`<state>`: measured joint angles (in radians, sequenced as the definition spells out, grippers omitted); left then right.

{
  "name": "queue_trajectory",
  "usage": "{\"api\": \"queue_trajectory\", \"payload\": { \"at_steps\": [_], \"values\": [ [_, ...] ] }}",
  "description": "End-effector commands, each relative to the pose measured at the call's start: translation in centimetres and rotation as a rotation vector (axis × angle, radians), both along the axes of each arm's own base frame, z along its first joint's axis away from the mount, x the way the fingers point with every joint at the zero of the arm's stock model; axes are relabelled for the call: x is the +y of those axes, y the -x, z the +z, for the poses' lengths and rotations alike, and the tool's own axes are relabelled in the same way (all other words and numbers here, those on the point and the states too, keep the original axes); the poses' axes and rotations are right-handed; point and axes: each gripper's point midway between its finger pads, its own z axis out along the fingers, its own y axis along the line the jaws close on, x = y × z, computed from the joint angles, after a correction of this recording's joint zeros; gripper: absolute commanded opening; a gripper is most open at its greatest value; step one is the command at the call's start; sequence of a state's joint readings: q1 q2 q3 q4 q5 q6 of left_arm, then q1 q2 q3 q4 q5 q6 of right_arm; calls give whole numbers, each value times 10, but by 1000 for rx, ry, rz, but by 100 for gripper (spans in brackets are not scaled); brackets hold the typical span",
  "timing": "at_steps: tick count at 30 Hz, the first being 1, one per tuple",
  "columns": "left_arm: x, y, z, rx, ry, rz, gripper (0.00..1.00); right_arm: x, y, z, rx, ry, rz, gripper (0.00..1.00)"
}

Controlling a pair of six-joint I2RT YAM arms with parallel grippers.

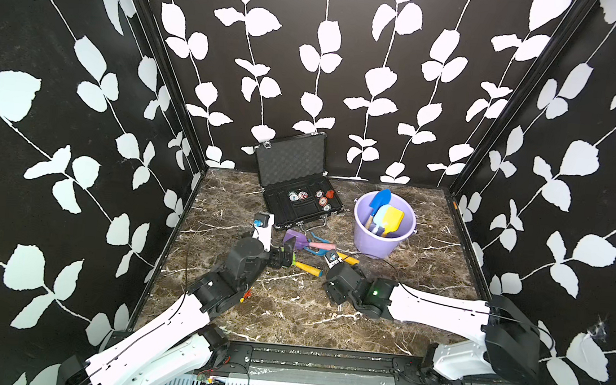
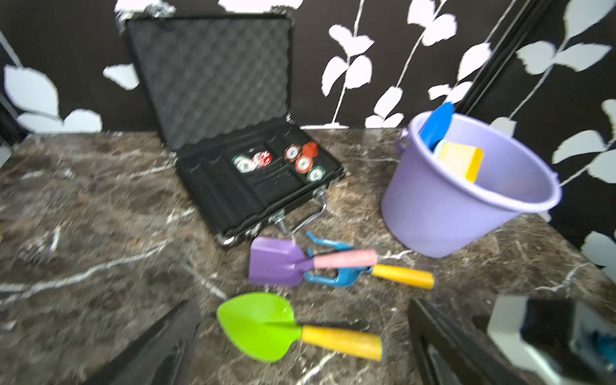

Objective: Organize the gardening tools
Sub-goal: Pick up the gardening tool from the center of the board.

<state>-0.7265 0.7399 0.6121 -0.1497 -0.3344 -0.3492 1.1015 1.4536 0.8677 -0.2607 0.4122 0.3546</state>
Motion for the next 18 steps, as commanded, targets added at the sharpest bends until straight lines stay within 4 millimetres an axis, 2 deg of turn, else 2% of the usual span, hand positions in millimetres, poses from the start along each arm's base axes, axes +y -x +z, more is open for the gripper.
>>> {"api": "queue_trajectory", "payload": {
  "at_steps": [1,6,11,13,18],
  "values": [
    [20,9,-13,25,26,73,99,18,-2,11,10,-40,24,85],
    [37,21,-28,40,58,115,99,36,-5,12,51,-72,61,88],
    [47,29,-41,38,103,141,99,42,-11,1,120,-59,71,88],
    [50,32,-45,36,114,149,99,44,-13,-11,155,-45,74,87],
    [52,34,-53,53,114,151,99,50,-17,-18,181,-22,94,86]
  ]
}}
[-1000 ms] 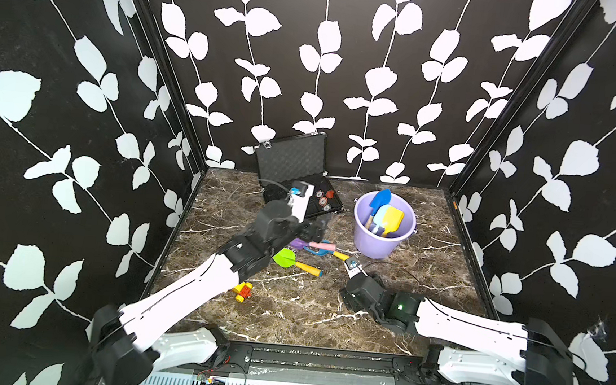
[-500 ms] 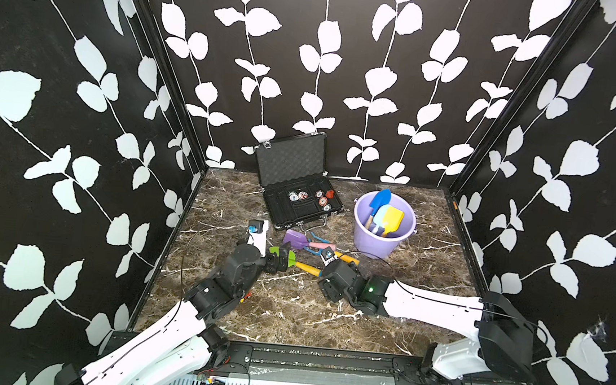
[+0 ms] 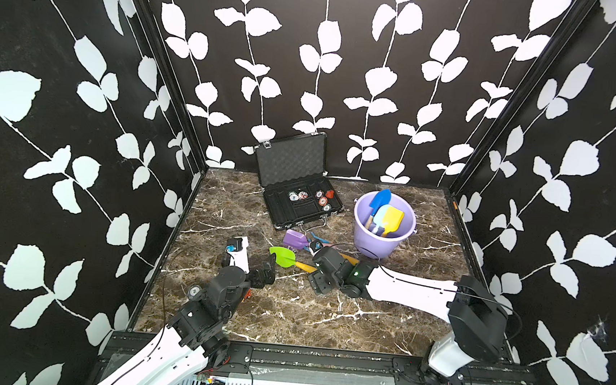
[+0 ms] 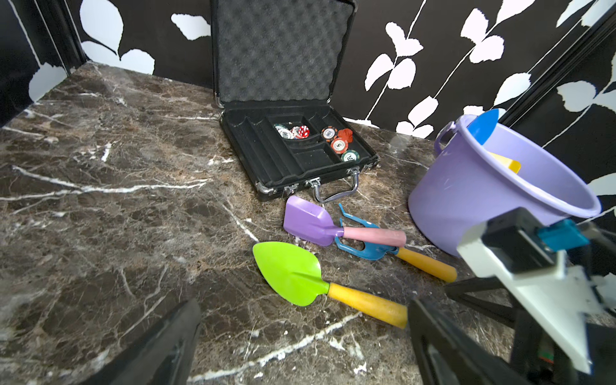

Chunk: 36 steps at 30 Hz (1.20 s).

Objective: Organize the gardening tools
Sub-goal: Pick up the gardening tool from the center of the board.

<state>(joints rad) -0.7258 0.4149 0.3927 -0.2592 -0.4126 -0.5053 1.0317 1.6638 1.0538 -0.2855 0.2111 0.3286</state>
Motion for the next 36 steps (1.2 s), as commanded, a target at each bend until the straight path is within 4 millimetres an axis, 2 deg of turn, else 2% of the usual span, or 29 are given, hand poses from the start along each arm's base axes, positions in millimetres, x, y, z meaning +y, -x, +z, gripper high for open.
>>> {"api": "queue_trajectory", "payload": {
  "at_steps": [1,8,15,17,18,36],
  "values": [
    [5,1,-9,23,-1,23,99,8,-2,1,22,8,35,86],
    [5,3,-13,28,10,17,99,27,-6,-11,68,52,89,80],
    [11,5,-18,28,5,36,99,38,-8,-25,101,91,123,75],
    [11,6,-19,28,6,37,99,38,-6,-34,121,113,135,73],
    [11,6,-19,28,7,37,99,44,-8,-31,118,102,142,72],
    [11,4,-29,36,13,48,99,59,0,-63,184,151,225,40]
  ]
}}
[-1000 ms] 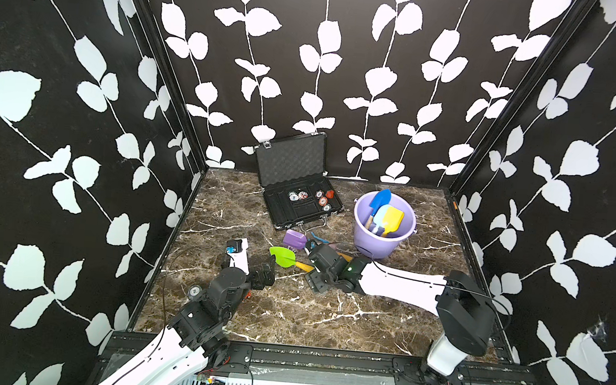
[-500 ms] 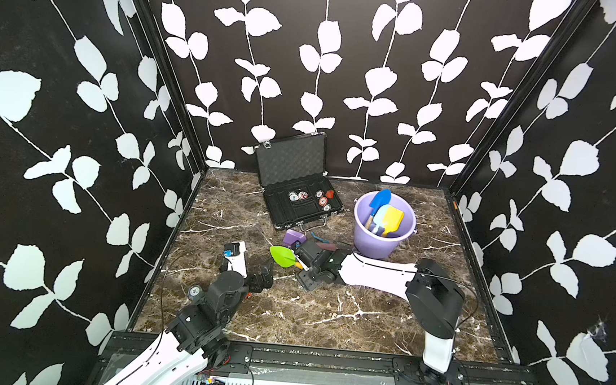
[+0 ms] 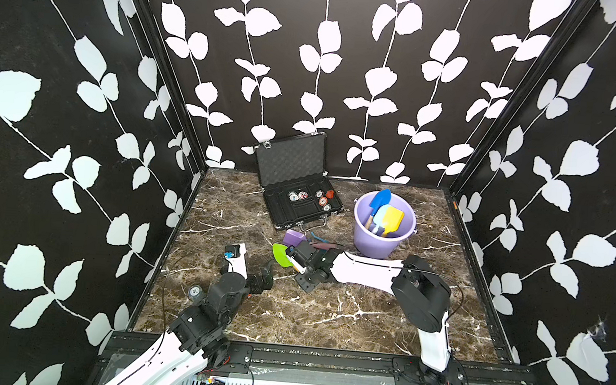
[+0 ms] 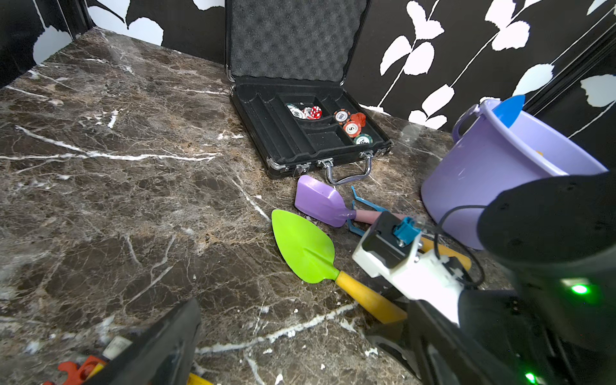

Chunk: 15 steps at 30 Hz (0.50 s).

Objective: Organize the gardening tools
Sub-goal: Pick up the gardening tool from the center of the board.

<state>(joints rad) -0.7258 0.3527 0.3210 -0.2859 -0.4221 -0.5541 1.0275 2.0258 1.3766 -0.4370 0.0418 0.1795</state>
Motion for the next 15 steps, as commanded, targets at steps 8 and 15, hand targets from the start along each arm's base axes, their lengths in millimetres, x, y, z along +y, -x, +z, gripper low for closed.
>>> {"api": "queue_trajectory", "payload": {
  "at_steps": [8,15],
  "values": [
    [8,-2,-15,15,-21,46,99,8,18,-2,7,14,66,11],
    [11,-2,-19,29,-35,57,99,-3,24,14,-59,-15,26,0]
  ]
}}
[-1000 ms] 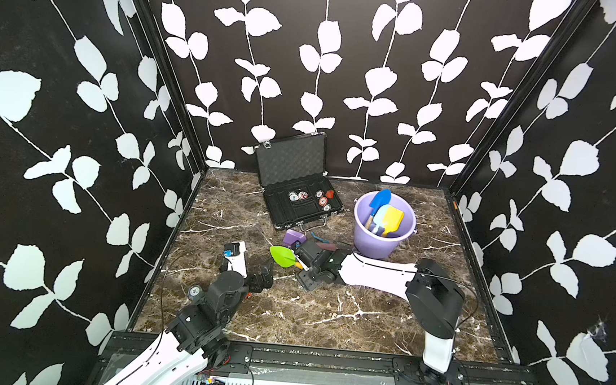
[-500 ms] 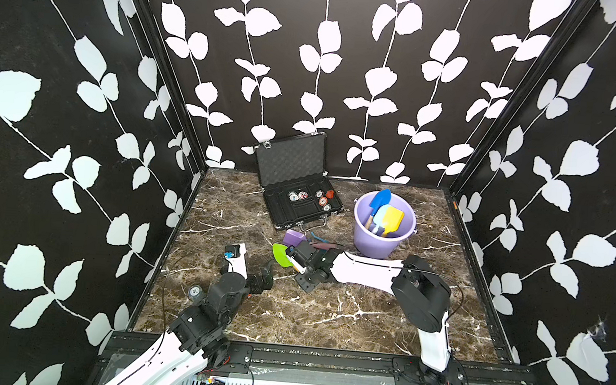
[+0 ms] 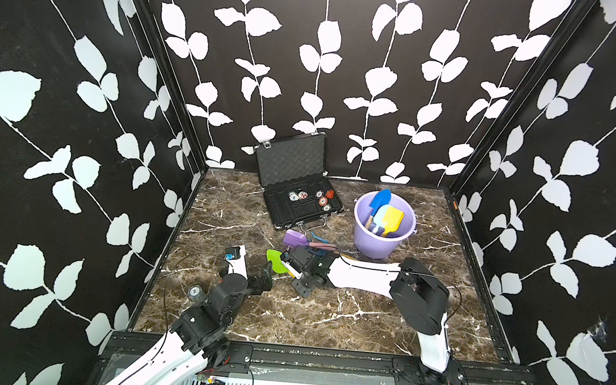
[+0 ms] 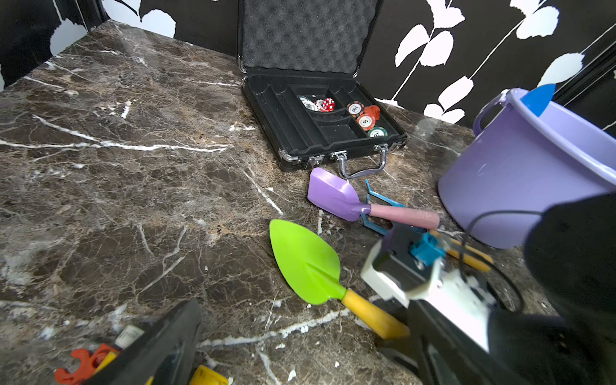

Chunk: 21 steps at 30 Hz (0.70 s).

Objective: Organize the gardening tools
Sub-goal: Pick up the gardening tool from the center of the board.

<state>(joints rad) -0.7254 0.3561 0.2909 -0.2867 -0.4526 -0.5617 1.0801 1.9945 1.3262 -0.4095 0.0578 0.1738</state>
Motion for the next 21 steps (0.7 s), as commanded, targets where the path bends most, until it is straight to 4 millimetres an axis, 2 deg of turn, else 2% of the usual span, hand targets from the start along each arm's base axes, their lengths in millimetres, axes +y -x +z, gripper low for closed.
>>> {"api": "queue_trajectory", "payload": {
  "at_steps": [1,7,12,18,21],
  "values": [
    [5,-1,-5,10,-8,25,99,-10,1,17,-59,-30,-39,0],
    [1,0,-5,19,0,7,99,-29,-1,36,-147,-106,-105,0],
    [-10,0,-1,25,12,-50,99,-43,1,50,-196,-177,-135,0],
    [-35,-3,-4,80,-6,-152,98,-50,12,70,-234,-290,-124,0],
    [-52,-4,-5,102,2,-221,93,-52,18,72,-249,-305,-109,0]
  ]
}}
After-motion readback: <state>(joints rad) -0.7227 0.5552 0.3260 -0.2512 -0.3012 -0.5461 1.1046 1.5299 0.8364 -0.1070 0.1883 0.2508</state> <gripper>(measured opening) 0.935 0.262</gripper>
